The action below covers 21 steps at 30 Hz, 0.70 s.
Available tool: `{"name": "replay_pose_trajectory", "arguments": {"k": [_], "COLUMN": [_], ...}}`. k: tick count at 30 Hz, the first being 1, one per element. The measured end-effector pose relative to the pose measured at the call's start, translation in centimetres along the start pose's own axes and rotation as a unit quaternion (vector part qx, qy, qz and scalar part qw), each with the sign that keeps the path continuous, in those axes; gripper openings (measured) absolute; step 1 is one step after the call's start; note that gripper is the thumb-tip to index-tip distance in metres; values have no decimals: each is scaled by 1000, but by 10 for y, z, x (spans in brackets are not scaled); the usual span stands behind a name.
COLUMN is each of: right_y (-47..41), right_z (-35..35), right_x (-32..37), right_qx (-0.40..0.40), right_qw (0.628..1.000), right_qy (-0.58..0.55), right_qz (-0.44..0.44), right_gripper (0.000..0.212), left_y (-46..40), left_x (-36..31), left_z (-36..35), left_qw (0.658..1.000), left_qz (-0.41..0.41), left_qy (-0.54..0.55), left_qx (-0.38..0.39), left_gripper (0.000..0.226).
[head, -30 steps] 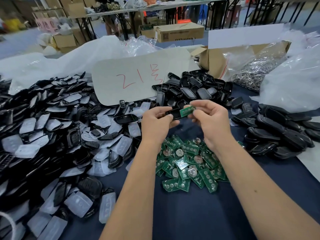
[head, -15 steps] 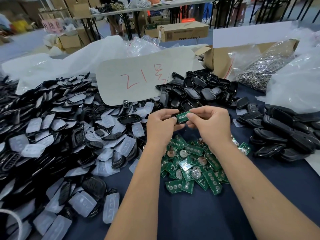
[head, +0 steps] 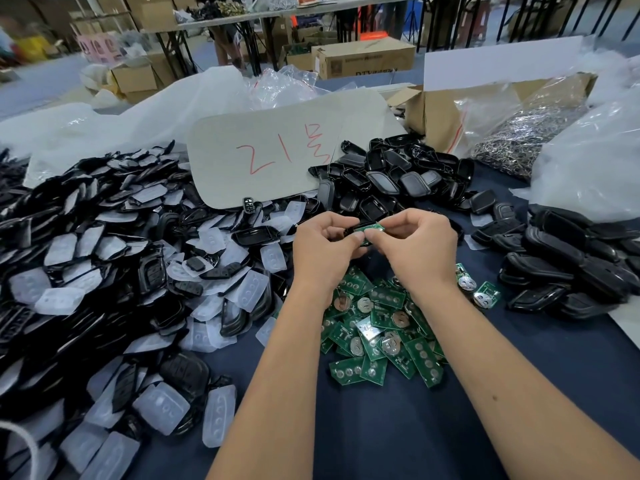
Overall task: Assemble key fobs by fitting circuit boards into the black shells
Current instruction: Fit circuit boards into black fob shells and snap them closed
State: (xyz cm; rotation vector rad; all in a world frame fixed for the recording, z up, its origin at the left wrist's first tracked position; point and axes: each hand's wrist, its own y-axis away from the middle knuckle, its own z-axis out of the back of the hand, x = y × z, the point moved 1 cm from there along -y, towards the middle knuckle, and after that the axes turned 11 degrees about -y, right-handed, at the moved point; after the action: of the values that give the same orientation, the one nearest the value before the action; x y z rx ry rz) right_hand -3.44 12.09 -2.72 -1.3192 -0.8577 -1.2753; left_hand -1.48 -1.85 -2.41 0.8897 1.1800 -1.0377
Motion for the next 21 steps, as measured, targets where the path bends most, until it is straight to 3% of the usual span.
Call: {"name": "replay_pose_trajectory", "arguments": {"k": [8, 12, 16, 21], "right_y": [2, 2, 1, 3], "right_z": [1, 2, 3, -4], "right_x": [2, -1, 4, 17], "right_qx": [-32, 32, 116, 112], "right_qw": [997, 999, 981, 963], "right_qy": [69, -1, -151, -243], "right_qz": [14, 0, -26, -23], "right_gripper": [40, 28, 16, 13], "left_y": [-4, -5, -7, -6], "left_x": [5, 3, -4, -12], "left_z": [3, 10, 19, 25], "left_qw": [1000, 999, 998, 994], "left_qz": [6, -4, -33, -26], "left_qy": [5, 0, 36, 102], "left_qx": [15, 35, 49, 24], "left_gripper": [21, 21, 23, 13]}}
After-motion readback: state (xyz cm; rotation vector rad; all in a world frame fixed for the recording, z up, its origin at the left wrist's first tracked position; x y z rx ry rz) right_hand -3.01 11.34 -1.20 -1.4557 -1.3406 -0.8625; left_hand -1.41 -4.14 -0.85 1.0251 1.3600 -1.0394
